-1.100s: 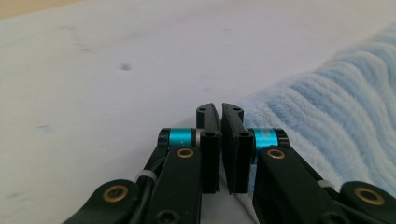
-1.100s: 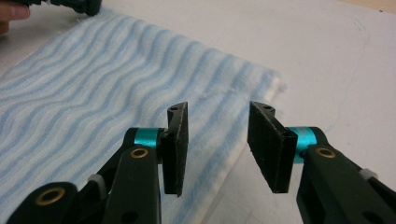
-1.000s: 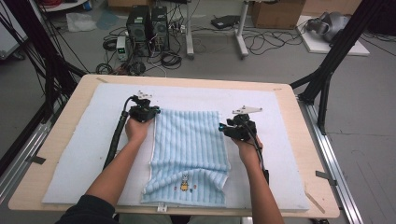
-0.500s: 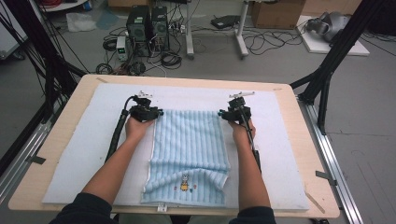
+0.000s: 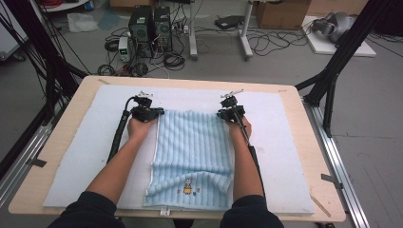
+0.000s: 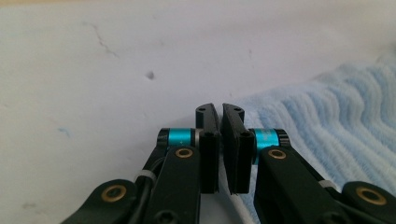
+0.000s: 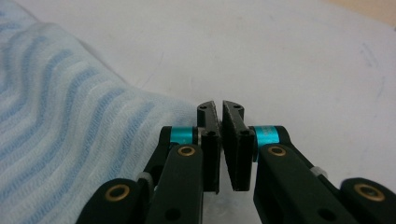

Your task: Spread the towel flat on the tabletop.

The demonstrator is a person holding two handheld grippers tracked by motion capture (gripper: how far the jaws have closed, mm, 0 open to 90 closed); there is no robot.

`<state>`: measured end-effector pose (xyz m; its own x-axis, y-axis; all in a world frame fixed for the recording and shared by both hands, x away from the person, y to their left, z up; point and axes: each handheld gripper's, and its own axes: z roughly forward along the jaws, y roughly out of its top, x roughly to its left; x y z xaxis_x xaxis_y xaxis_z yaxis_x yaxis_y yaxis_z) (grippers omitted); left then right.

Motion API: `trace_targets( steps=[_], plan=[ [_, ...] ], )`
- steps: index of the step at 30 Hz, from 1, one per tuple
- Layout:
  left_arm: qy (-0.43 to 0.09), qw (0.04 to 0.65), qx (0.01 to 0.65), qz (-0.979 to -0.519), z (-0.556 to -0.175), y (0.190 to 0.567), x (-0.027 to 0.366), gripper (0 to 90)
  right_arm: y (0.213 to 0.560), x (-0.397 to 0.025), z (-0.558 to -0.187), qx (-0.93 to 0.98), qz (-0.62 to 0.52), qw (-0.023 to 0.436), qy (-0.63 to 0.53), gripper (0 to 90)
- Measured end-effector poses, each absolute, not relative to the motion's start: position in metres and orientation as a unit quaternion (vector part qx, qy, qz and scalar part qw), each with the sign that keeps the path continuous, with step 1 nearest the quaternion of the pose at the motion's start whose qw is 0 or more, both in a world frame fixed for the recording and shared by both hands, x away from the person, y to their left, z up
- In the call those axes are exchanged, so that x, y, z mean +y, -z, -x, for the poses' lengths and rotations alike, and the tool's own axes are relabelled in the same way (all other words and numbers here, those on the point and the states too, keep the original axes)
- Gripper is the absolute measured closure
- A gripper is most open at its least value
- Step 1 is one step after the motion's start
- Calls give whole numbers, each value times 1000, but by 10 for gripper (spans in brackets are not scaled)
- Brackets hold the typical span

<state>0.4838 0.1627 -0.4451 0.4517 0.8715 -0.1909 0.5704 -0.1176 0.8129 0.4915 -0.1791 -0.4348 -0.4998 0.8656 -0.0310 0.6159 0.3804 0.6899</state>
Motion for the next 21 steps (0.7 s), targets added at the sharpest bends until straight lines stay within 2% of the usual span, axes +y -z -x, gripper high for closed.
trace_targets(
  steps=[2,10,11,12,13,14,16,19,21],
  plan=[
    [-190,445,484,-729,-486,439,160,849,429,-184,-490,794,-462,217,-330,862],
    [-219,457,470,-722,-504,426,148,842,421,-189,-493,746,-470,306,-359,859],
    [-230,448,466,-727,-505,427,145,825,422,-188,-494,735,-484,313,-357,858],
    [-241,440,461,-732,-505,429,144,750,424,-187,-496,732,-490,322,-346,852],
    [-241,433,464,-734,-505,430,143,616,427,-185,-497,733,-495,323,-336,832],
    [-236,426,469,-737,-505,431,145,560,431,-186,-499,736,-503,315,-327,785],
    [-217,417,474,-744,-504,432,148,520,436,-188,-499,737,-511,295,-329,727],
    [-197,398,471,-762,-501,433,149,510,433,-193,-496,735,-511,274,-351,676],
    [-185,389,468,-772,-498,434,149,511,429,-195,-492,742,-502,261,-360,670]
  ],
)
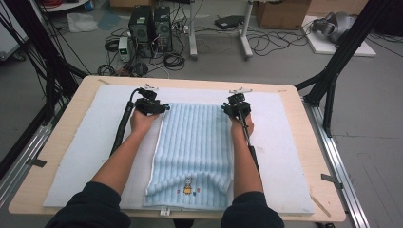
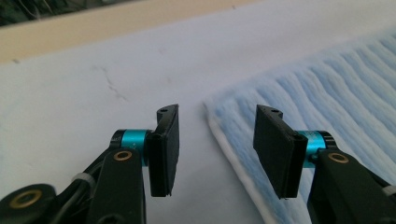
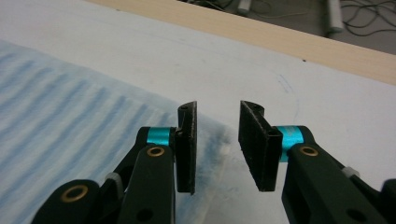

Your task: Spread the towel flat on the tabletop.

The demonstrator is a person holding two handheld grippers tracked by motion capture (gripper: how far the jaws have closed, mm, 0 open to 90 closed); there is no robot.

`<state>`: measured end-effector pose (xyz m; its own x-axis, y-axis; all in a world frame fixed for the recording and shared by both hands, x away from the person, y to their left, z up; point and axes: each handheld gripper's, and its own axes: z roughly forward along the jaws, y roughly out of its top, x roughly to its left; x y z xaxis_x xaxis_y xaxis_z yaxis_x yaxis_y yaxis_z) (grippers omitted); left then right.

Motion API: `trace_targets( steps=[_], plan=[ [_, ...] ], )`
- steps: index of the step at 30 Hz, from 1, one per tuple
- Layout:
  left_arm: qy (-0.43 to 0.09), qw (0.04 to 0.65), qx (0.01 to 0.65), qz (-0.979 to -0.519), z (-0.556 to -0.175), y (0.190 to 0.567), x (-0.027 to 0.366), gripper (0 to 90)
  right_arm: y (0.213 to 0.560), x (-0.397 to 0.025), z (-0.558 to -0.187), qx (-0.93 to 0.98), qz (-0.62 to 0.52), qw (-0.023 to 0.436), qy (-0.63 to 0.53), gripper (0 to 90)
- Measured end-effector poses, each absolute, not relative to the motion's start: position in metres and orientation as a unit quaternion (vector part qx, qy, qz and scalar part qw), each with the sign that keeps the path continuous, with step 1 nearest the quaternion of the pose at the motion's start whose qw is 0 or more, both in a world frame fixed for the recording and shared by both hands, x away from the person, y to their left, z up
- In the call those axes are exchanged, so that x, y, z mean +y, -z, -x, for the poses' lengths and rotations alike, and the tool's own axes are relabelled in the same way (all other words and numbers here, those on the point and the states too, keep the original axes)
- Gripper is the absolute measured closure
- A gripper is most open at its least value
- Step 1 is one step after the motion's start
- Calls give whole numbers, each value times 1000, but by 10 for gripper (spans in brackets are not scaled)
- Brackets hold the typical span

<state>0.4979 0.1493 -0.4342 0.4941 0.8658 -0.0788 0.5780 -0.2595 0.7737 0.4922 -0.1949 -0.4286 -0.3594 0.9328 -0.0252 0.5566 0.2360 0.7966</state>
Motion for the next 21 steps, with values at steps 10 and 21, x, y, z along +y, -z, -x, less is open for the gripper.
trace_targets(
  steps=[10,21],
  plan=[
    [-151,404,488,-759,-474,444,159,576,430,-210,-465,756,-500,214,-364,645],
    [-166,407,490,-753,-459,450,147,892,442,-205,-451,780,-496,186,-334,832]
  ],
)
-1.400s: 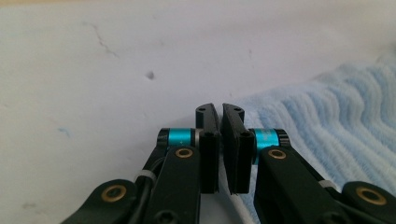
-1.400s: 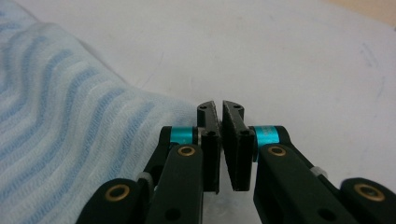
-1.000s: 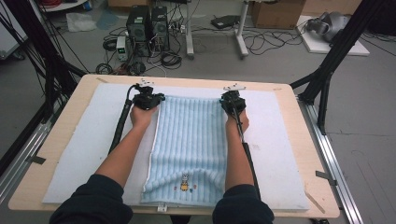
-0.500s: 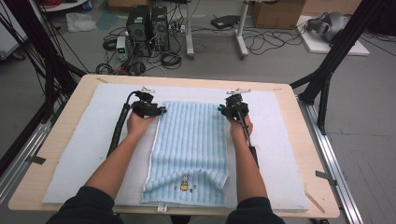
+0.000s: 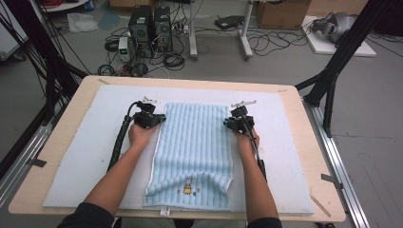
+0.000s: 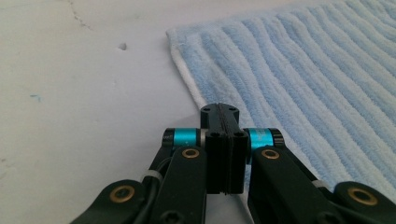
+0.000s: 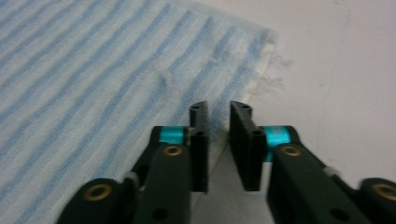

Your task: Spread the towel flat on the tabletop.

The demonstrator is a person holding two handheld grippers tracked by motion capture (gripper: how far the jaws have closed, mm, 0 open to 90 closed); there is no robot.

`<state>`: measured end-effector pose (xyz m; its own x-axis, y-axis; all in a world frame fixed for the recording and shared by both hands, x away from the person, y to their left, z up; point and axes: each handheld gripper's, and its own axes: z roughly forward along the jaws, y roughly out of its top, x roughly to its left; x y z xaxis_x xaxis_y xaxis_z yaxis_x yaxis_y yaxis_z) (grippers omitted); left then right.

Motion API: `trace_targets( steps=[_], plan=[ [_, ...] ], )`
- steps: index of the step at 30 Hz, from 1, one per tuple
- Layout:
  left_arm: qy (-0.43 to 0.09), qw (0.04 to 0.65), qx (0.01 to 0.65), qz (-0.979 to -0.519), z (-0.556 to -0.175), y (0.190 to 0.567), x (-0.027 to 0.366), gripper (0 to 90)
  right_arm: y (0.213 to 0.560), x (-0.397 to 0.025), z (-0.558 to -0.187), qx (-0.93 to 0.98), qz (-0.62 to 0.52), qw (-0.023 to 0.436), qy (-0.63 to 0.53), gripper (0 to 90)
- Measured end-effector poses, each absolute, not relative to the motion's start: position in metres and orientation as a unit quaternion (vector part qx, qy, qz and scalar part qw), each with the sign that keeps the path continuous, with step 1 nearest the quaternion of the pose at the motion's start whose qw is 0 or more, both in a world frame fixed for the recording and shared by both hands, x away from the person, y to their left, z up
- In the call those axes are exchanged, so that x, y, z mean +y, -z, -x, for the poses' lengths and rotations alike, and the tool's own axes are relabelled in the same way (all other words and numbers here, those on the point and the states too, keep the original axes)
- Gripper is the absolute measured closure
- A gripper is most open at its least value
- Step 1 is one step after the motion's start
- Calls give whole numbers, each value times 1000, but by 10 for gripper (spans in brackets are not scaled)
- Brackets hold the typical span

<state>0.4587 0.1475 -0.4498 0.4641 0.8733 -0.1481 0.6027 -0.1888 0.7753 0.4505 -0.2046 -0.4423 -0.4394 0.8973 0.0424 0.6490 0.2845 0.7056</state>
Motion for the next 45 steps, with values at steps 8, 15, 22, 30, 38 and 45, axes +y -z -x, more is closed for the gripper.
trace_targets(
  steps=[8,15,22,30,38,45],
  plan=[
    [-167,409,524,-728,-479,450,144,896,444,-201,-462,770,-502,211,-333,871],
    [-163,427,532,-712,-487,452,146,734,449,-204,-471,748,-513,236,-349,818],
    [-149,433,501,-734,-469,438,153,580,437,-208,-456,747,-503,219,-375,721],
    [-133,426,500,-743,-442,441,156,581,435,-212,-426,760,-502,194,-365,656],
    [-151,402,487,-761,-427,448,139,872,443,-206,-418,774,-502,177,-343,859],
    [-149,421,523,-726,-440,452,141,877,445,-205,-433,763,-508,200,-348,869]
  ],
)
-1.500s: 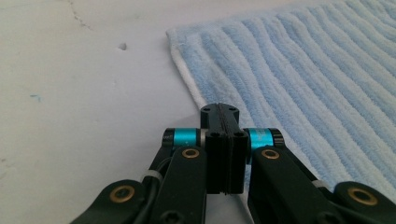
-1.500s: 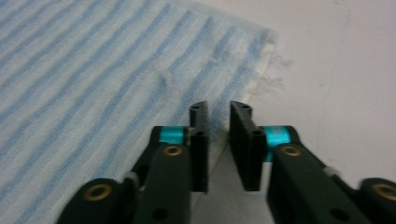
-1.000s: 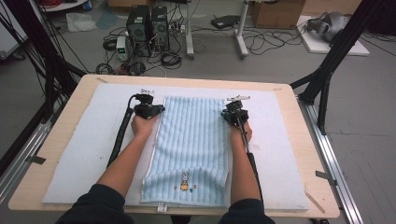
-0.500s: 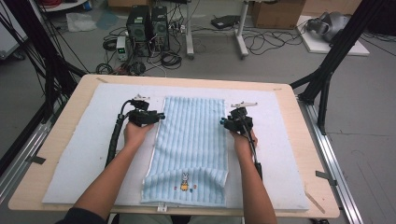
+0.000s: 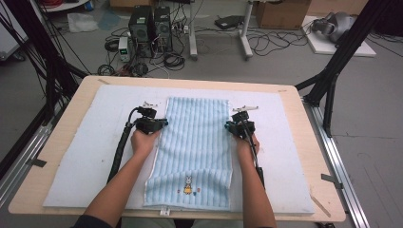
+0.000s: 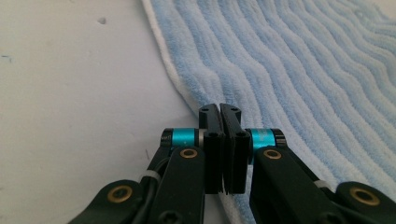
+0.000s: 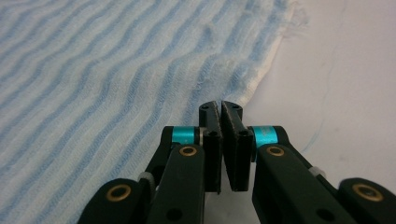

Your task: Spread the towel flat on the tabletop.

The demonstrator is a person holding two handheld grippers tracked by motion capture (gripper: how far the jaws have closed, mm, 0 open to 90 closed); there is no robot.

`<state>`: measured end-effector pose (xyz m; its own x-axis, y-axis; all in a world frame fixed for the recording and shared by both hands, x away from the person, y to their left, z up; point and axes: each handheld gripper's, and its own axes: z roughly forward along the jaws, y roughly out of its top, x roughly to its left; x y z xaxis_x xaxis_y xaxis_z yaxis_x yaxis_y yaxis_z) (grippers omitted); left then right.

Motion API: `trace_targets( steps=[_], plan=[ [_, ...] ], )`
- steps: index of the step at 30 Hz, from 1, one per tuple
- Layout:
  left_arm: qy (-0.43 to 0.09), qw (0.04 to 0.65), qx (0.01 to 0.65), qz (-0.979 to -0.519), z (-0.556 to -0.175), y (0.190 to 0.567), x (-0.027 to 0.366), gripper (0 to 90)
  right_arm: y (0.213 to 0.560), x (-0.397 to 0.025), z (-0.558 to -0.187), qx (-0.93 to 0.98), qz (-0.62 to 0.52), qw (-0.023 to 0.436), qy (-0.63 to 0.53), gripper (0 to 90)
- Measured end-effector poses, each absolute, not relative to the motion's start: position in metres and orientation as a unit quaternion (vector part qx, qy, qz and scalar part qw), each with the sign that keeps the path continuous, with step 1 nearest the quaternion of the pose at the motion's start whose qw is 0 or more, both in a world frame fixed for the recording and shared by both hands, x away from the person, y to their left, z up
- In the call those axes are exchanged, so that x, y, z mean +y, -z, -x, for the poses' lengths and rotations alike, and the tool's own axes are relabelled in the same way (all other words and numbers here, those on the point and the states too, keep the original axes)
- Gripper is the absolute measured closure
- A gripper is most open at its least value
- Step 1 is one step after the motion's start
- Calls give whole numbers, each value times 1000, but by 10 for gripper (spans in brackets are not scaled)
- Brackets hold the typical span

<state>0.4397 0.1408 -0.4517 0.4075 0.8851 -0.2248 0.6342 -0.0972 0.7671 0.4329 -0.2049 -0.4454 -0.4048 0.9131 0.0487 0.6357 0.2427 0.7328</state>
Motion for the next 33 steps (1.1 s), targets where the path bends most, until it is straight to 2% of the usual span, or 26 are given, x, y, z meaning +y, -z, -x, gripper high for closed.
trace_targets(
  steps=[3,4,6,7,9,12,18,22,28,33],
  plan=[
    [-156,424,527,-720,-444,452,142,865,446,-202,-440,759,-506,213,-349,862],
    [-156,429,528,-716,-445,452,143,828,446,-201,-442,758,-508,216,-348,850],
    [-136,442,526,-713,-444,453,147,654,446,-202,-442,755,-508,215,-354,799],
    [-129,445,520,-717,-443,452,148,599,446,-202,-440,754,-511,209,-356,775],
    [-128,443,512,-724,-439,451,151,551,443,-204,-436,754,-507,208,-361,747],
    [-114,448,502,-731,-431,446,156,522,438,-207,-424,751,-500,213,-374,705],
    [-127,491,467,-724,-400,440,165,515,426,-213,-394,756,-490,208,-381,665],
    [-126,497,451,-730,-380,440,168,435,422,-213,-368,761,-474,217,-387,654],
    [-120,501,443,-734,-347,443,171,444,424,-214,-329,763,-465,213,-394,646],
    [-98,476,456,-746,-330,453,173,481,435,-212,-307,777,-460,190,-385,648]
  ],
)
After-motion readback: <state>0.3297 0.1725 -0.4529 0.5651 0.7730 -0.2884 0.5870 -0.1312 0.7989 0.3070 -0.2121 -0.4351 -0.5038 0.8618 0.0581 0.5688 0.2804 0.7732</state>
